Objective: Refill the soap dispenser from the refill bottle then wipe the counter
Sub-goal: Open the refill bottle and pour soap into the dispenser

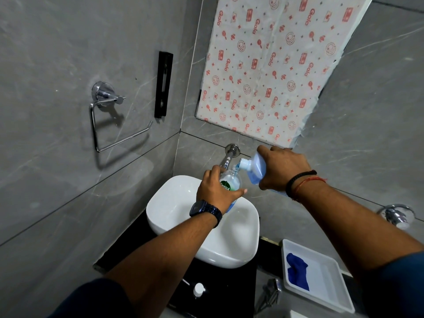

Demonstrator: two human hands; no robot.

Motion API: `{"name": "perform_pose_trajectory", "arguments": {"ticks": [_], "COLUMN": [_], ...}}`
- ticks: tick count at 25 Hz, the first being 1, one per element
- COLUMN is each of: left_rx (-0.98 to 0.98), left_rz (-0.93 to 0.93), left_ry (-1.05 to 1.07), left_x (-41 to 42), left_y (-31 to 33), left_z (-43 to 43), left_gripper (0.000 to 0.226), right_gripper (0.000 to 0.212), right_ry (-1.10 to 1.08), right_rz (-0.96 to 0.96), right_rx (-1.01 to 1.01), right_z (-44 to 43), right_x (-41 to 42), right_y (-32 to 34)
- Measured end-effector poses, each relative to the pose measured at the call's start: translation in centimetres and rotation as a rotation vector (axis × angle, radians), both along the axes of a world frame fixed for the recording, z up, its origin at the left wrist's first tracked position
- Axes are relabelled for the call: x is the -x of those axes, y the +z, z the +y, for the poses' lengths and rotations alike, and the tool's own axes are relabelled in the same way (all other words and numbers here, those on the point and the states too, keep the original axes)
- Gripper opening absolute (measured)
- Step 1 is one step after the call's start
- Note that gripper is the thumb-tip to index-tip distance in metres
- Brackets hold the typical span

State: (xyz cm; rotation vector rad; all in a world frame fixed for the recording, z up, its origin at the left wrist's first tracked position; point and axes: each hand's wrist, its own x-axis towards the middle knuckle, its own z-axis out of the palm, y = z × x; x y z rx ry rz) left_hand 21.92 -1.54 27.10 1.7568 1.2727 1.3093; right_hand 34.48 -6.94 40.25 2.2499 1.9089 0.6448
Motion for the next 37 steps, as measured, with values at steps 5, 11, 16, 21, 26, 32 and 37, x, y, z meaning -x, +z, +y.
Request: {"name": "perform_pose_trajectory", "arguments": {"ticks": [5,11,16,21,26,32,37], "left_rx": [-0.007,-0.018,-0.026,-0.027,-0.028,-0.028,-0.025], "left_rz": [-0.001,0.002,0.007,0.003,0.006,0.004,0.008], "left_ry": [0.001,0.002,0.004,-0.003,-0.005,-0.002,-0.005], "left_x": [-0.01,0.04,0.04,0.15,0.26,0.4,0.52], "left_y": [0.03,0.04,0.11,0.19,0.28,0.27,0.38], "left_z": [0.01,0.06,0.03,-0.02,-0.09,-0.11,-0.14], "left_gripper": [0.072,0.072,0.072,0.071,0.071,0.07,0.071], "right_gripper": [0.072,0.074,0.073,0.073,0.072,0.073,0.072], "right_ry": [0.005,-0.003,-0.001,0.003,0.003,0.007,0.008], "right_rz": [0.003,0.003,0.006,-0.01,-0.008,-0.02,-0.016], "right_rx": [0.002,0.004,0.0,-0.008,-0.008,-0.003,0.003], "right_z": [-0.04,0.05,0.01,-0.11,-0.24,-0.41,-0.41], "right_x": [0.16,0.12,0.09,0.08,0.31,0.62,0.76], "right_y": [0.14,0.08,0.11,0.2,0.33,0.61,0.69]}}
